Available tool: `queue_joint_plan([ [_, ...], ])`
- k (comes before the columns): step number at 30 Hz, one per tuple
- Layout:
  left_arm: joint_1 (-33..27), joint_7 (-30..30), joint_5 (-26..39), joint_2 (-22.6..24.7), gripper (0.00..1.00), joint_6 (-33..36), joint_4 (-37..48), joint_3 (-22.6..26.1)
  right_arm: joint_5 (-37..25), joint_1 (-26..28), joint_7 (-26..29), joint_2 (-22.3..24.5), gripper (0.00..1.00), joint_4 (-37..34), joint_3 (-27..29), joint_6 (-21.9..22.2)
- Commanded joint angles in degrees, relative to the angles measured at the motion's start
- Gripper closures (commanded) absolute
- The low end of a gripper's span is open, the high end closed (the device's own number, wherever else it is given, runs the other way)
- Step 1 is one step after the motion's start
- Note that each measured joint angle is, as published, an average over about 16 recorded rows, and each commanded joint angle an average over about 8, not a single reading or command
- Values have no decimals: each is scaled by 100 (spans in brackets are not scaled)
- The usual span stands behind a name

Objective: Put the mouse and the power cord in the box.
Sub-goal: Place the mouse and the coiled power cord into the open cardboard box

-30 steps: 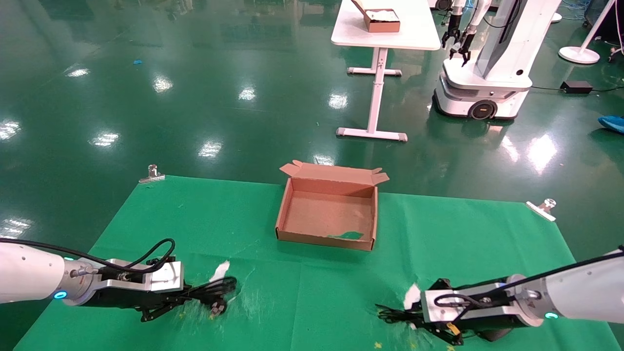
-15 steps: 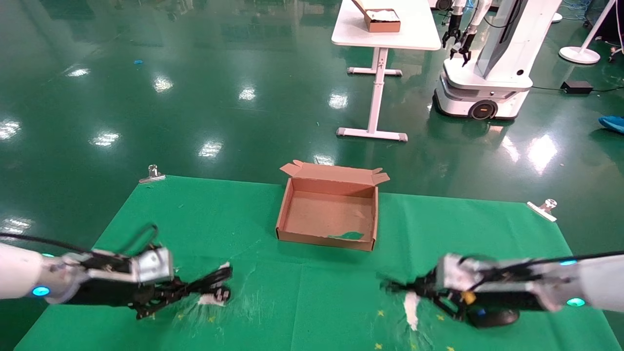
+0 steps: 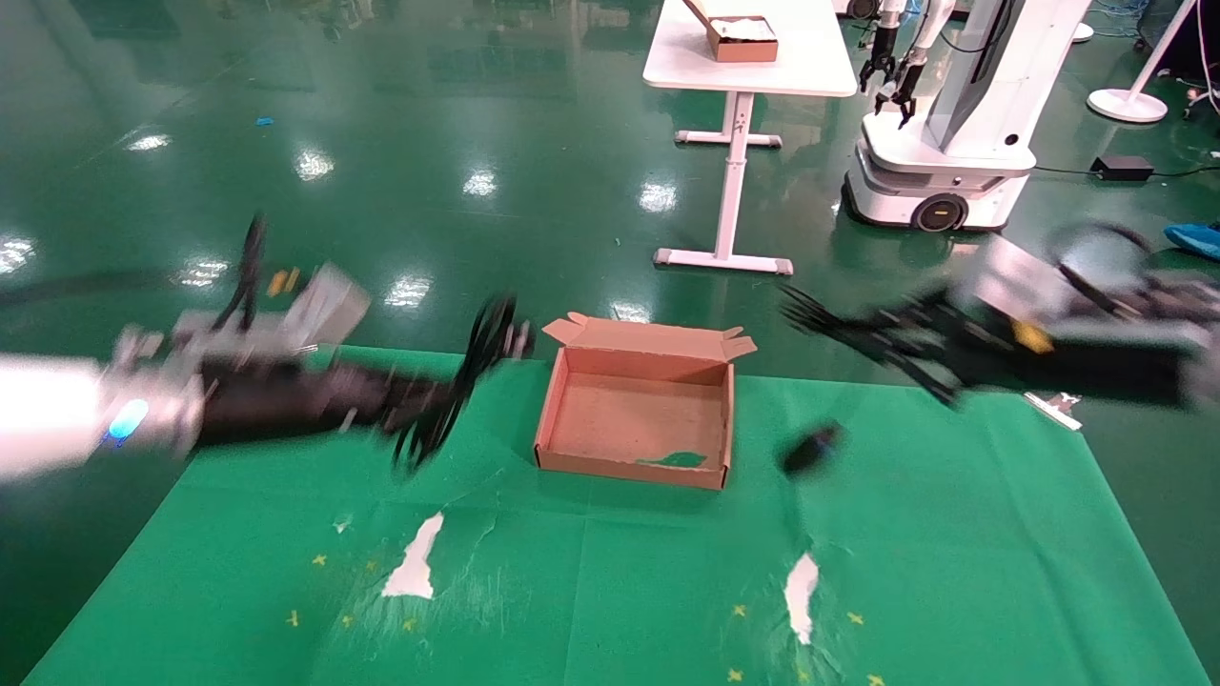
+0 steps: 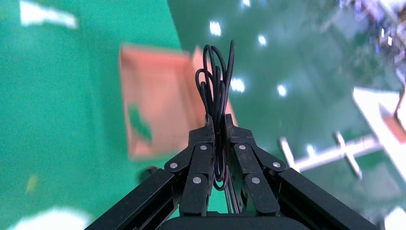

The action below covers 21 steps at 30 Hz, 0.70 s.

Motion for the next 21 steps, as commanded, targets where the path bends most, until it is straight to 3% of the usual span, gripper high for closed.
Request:
queue_joint_plan([
  [1,-171,-134,-65,284,100,-325,17,-36,23,127,202,-202,100,178,16,149],
  [7,-541,-166,-120,539,100,-1093,-186,-43,11,51,127,-1286,100,-138,21,1311],
  [13,-779,0,-119,308,100,-1004,-393,-35,-24,-212,2,-2107,100,-542,8,2841],
  [15,-824,88,-106,182,100,-816,-450,-26,-3,-345,15,-2196,100,-533,1,3007],
  [19,-868,271,-87,-52,100,-356,-549,-15,12,-588,86,-2208,100,-431,-60,2920],
  [21,-870,365,-88,-155,100,-122,-593,-16,1,-666,115,-2201,84,-379,-108,2820],
])
